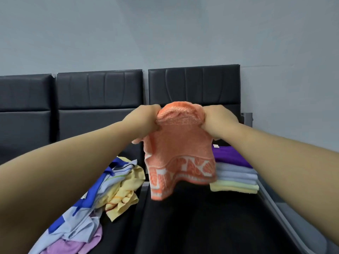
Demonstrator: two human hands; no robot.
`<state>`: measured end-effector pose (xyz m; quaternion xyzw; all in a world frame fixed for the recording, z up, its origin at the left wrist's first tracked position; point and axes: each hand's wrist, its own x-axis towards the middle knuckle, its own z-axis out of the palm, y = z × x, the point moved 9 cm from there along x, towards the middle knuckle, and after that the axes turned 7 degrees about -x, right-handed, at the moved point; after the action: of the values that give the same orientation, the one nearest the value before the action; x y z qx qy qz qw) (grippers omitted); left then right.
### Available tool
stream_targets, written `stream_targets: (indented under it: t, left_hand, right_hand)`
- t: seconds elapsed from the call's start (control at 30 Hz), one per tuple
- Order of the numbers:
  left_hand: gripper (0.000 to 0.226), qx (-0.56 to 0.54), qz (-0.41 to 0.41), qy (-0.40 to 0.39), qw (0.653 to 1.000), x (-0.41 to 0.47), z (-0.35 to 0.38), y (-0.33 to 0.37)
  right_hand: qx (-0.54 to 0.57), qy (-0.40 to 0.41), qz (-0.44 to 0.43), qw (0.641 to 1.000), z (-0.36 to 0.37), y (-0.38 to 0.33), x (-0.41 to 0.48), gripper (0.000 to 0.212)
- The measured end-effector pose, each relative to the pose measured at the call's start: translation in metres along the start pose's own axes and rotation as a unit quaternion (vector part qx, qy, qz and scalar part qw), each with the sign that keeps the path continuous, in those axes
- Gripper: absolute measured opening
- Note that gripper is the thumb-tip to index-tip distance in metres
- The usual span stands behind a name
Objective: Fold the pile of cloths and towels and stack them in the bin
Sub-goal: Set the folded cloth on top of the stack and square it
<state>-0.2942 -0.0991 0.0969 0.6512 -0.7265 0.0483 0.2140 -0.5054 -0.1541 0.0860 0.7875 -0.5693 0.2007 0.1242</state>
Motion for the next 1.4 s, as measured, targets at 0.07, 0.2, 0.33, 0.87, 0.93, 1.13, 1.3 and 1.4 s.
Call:
stream_targets:
  t: [0.07,0.2,0.33,0.87,0.93,1.13,1.3,1.4]
  left_hand:
    - [0.021,-0.004,0.006,0.021,1.0,-0.002,-0.007,0.002]
    - [0.025,-0.015,-0.002,-0.064,0.998,-0.028,0.017,0.005]
    - [0.028,-0.018,-0.014,-0.212,0.977,-0.072,0.085,0.0]
    - [0.045,-0.199,-0.141,-0.357,0.902,-0.171,0.273,-0.067]
    - [0.053,-0.218,-0.147,-0.314,0.912,-0.168,0.277,-0.072]
    - [0.061,-0.28,-0.265,-0.377,0.842,-0.19,0.286,-0.083]
    - [0.046,-0.342,-0.282,-0.534,0.72,-0.238,0.294,-0.08]
    - [0.05,-0.358,-0.273,-0.535,0.714,-0.242,0.287,-0.081]
  right_hand:
    - [0.019,0.029,0.001,0.999,-0.008,0.002,0.0,0.024]
    - [0.099,-0.081,-0.035,0.991,0.011,0.001,-0.036,0.003]
    - [0.137,-0.254,-0.039,0.957,0.075,-0.002,-0.101,0.014]
    - [0.249,-0.39,0.023,0.886,0.26,0.008,-0.191,0.066]
    - [0.231,-0.388,0.024,0.892,0.269,0.008,-0.189,0.072]
    - [0.172,-0.479,0.022,0.861,0.275,-0.001,-0.202,0.054]
    - [0.177,-0.612,0.01,0.771,0.264,-0.013,-0.244,0.039]
    - [0.239,-0.64,0.048,0.729,0.258,-0.011,-0.257,0.032]
